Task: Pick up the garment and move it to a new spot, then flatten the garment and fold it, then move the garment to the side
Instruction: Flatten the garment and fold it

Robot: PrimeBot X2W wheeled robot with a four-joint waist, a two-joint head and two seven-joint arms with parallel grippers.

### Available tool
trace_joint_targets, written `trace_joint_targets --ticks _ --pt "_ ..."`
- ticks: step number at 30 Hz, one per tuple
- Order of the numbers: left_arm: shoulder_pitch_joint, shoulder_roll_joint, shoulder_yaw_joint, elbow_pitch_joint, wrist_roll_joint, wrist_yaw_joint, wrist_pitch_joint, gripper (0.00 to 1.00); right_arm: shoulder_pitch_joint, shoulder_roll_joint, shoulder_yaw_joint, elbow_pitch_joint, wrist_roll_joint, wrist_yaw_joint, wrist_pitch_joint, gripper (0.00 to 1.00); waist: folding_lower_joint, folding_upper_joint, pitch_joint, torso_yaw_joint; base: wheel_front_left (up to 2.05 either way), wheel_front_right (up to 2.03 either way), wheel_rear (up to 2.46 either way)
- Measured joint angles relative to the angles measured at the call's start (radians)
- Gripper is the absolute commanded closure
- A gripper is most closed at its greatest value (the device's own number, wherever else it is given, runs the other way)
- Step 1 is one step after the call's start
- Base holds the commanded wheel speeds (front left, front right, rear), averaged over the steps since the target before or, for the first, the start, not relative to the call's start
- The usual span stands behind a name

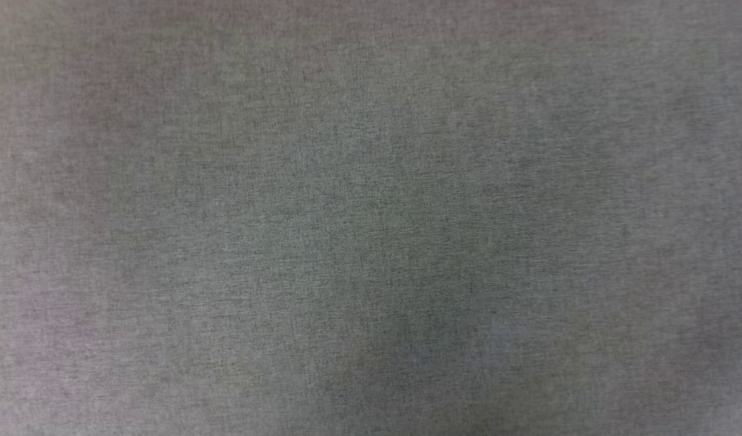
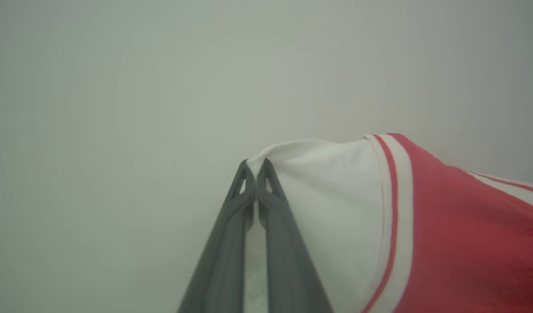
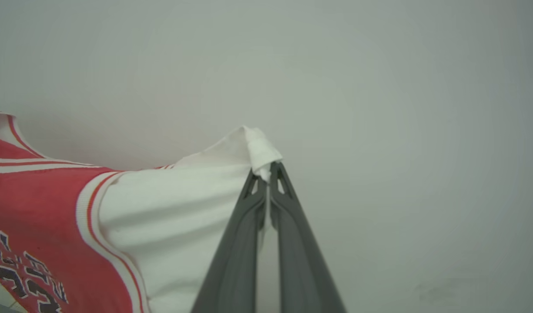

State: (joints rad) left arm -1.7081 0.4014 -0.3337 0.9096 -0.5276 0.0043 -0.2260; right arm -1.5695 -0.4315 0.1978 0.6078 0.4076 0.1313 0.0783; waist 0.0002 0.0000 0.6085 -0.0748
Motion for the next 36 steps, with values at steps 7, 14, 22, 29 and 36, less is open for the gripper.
trace_joint_targets --ticks 7,14,22,29,36 --pt "0.090 -0.011 0.014 0.032 -0.027 -0.024 -0.022 1.00 0.025 0.014 0.093 0.034 0.072 0.000 -0.022 1.00 0.0000 0.0000 0.009 0.006 0.00 0.00 0.00" --pt "0.270 -0.020 0.028 0.008 -0.041 -0.054 -0.034 1.00 0.175 -0.003 0.192 0.003 0.161 0.000 -0.025 1.00 0.0000 0.0001 -0.051 0.010 0.00 0.00 0.00" --pt "0.662 -0.029 0.132 -0.219 -0.057 -0.061 -0.036 1.00 0.502 -0.077 0.254 -0.131 0.227 0.000 -0.043 1.00 -0.0001 0.0000 -0.174 0.025 0.00 0.00 0.00" --pt "1.031 -0.046 0.201 -0.401 -0.048 -0.029 -0.037 1.00 0.830 -0.106 0.204 -0.253 0.239 0.000 -0.013 1.00 -0.0002 0.0000 -0.303 0.044 0.00 0.00 0.00" --pt "1.373 -0.041 0.223 -0.523 -0.062 0.021 -0.032 1.00 1.183 -0.056 0.071 -0.388 0.184 0.000 0.044 1.00 -0.0004 0.0000 -0.423 0.063 0.00 0.00 0.00"
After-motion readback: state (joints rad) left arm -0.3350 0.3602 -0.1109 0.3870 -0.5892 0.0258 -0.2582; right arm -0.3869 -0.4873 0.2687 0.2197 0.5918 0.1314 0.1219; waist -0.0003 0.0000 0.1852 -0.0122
